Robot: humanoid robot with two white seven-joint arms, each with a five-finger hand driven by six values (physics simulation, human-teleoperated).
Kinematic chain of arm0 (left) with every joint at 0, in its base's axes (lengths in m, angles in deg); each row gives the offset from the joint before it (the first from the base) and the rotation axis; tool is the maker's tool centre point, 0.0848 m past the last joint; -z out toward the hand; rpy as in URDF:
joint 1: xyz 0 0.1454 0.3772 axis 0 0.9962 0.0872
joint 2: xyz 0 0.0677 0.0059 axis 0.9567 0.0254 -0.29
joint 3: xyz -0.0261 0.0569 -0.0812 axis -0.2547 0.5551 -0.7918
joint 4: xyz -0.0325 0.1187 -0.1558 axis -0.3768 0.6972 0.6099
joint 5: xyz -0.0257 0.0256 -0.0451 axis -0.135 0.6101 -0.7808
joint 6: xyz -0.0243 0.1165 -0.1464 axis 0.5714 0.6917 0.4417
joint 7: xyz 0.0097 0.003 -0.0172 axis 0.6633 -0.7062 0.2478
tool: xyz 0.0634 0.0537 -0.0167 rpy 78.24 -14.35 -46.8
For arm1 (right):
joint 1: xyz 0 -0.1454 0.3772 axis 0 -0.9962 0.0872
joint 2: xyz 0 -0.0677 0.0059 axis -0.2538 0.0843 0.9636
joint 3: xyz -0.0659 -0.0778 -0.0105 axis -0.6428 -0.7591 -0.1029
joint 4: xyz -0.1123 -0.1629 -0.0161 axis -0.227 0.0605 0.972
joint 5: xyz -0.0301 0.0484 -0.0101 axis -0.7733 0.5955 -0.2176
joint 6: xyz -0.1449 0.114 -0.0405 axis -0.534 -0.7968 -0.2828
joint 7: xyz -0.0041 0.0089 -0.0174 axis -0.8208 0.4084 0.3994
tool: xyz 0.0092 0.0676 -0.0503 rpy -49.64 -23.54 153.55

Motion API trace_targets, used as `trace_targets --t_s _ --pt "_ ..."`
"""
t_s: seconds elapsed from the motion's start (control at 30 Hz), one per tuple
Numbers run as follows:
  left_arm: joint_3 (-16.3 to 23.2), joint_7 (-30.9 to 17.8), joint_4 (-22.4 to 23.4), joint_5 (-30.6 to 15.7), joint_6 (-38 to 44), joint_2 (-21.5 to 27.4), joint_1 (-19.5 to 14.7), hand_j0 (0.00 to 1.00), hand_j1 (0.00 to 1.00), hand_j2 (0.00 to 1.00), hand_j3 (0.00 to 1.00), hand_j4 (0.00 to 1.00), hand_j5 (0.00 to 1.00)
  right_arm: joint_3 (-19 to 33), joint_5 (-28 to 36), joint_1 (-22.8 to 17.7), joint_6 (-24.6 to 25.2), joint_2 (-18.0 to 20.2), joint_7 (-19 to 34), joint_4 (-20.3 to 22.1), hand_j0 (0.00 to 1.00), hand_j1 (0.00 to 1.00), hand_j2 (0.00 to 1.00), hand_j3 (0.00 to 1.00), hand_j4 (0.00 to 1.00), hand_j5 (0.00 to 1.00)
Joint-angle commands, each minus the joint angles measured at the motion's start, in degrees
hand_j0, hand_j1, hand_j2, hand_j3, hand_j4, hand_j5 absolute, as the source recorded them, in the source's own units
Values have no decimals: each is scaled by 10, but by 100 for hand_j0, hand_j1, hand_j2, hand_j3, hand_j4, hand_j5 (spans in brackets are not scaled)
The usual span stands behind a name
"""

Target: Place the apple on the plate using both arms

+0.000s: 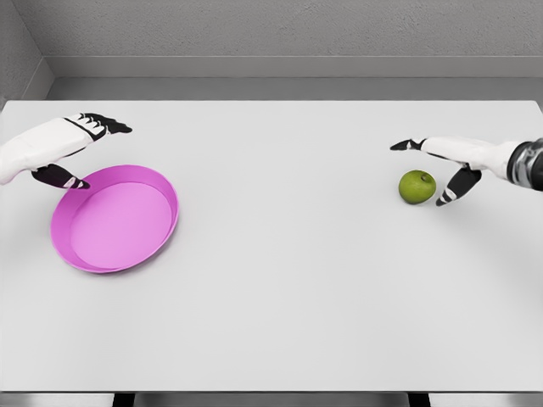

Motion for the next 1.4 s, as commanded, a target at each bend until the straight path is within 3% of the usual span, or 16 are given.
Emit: trace_targets --t_s 0.0,0.2,0.47,0.6,0.67,0.93,1.37 --pt "-1 0 0 4 1 1 0 100 100 100 100 100 100 -11 -2 1 12 -2 0 -10 100 100 100 100 100 100" --pt "-1 0 -1 4 1 0 1 100 100 100 100 100 100 -29 -3 10 12 -15 0 -39 100 100 100 100 100 100" --pt "-1 0 -1 4 1 1 1 100 100 100 100 100 100 -37 -7 10 12 -15 0 -40 99 99 99 99 99 99" --pt "-1 0 -1 4 1 1 1 100 100 100 100 100 100 -38 -8 10 12 -15 0 -39 67 67 67 67 67 67" --pt "-1 0 -1 4 1 1 1 100 100 100 100 100 100 -38 -8 10 10 -15 0 -39 59 59 59 59 59 59" --pt "-1 0 -1 4 1 1 1 100 100 100 100 100 100 -42 -9 10 10 -15 0 -39 47 47 47 47 47 47" --pt "-1 0 -1 4 1 1 0 100 100 100 100 100 100 -35 -9 24 8 -15 0 -19 47 47 47 47 47 47"
